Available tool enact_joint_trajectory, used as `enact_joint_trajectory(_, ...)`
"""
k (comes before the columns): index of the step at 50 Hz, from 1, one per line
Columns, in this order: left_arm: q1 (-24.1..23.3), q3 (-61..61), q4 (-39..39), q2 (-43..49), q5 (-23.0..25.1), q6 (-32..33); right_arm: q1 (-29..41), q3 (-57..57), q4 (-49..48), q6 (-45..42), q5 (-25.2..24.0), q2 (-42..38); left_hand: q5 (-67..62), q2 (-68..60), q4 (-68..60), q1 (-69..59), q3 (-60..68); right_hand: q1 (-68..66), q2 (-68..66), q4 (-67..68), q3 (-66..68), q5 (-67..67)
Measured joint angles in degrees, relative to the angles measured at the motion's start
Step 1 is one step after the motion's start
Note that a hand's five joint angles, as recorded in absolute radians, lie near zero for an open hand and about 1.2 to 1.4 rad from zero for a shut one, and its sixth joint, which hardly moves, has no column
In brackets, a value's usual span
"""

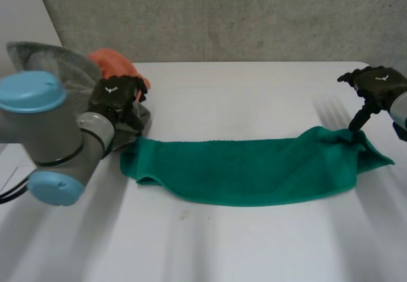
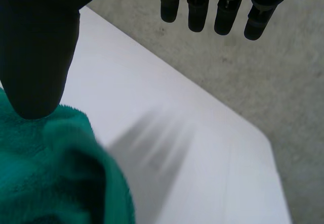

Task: Fold the laundry.

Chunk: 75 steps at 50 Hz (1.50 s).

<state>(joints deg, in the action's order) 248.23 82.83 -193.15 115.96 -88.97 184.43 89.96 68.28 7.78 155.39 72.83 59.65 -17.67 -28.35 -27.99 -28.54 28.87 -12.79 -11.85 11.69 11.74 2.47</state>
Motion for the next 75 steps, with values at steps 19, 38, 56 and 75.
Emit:
enact_joint_trajectory(19,-0.17,29.88,-5.48,-16.56,8.42,21.78,-2.05,24.96,9.30,-27.46,-4.65,11.65,0.09,0.01,0.05,0.00,0.00,-12.98,-13.41,14.24,14.07,13.81)
enact_joint_trajectory(38,0.48,21.86,-13.37,0.73,10.55,22.68,-2.87,32.60,-12.94,-27.93,-8.15,4.54,-8.60,-8.32,-8.35,-9.08,7.80,-26.07,-27.11,26.91,27.11,25.91)
enact_joint_trajectory(56,0.83,16.18,-9.82,-7.45,10.40,20.70,-3.33,26.76,-12.69,-26.05,-7.33,6.30,-38.44,-40.07,-40.51,-37.46,39.00,-51.16,-55.35,56.68,55.70,54.31)
enact_joint_trajectory(75,3.18,-2.29,22.93,-25.72,10.30,16.13,-10.43,-5.84,33.20,-21.35,-7.63,23.66,-38.44,-40.25,-40.73,-37.46,39.38,-51.16,-55.35,56.83,56.09,55.42)
